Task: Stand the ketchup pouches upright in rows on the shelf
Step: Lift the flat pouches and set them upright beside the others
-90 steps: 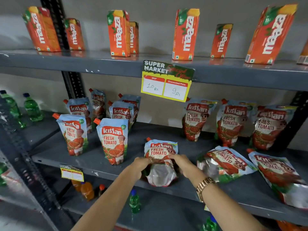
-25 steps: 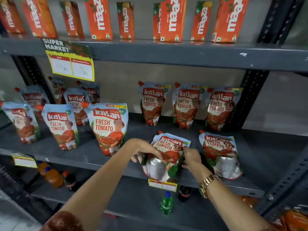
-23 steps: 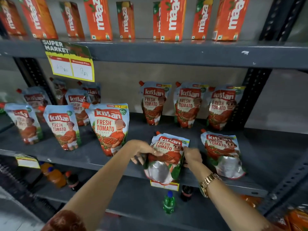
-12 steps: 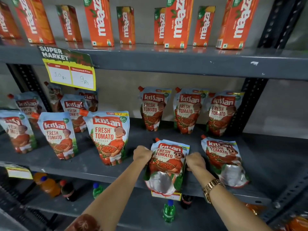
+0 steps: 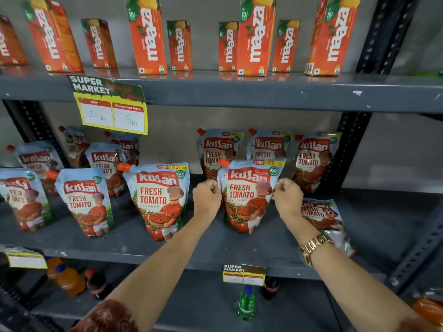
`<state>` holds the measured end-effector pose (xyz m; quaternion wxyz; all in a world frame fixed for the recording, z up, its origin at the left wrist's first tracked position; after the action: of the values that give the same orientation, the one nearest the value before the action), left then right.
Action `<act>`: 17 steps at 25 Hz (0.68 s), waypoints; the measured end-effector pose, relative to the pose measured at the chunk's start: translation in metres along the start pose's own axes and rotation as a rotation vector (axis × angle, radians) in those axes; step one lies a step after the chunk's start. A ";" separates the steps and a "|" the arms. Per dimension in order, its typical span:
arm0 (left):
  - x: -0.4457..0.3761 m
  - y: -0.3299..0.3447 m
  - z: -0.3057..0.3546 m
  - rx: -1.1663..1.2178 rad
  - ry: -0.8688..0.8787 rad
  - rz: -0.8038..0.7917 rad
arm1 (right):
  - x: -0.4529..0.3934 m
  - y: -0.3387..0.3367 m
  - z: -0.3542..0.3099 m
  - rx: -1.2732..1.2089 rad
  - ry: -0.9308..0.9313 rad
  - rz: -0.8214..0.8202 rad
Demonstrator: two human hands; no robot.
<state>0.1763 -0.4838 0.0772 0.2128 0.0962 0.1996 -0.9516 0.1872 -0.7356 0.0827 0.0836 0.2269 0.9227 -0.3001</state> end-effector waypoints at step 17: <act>0.010 0.005 -0.001 0.024 -0.034 -0.017 | 0.004 -0.017 0.001 0.079 -0.009 0.049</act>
<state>0.1691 -0.4913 0.0722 0.2071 0.0811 0.1853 -0.9572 0.1751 -0.7473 0.0892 0.0860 0.2512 0.9039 -0.3353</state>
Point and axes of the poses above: each hand's wrist, its own x-axis away from the middle knuckle, its own y-axis out of the palm, z = x × y, the point moved 10 cm from there along -x, towards the middle knuckle, and after that the axes turned 5 degrees about x, right-handed, at the moved point
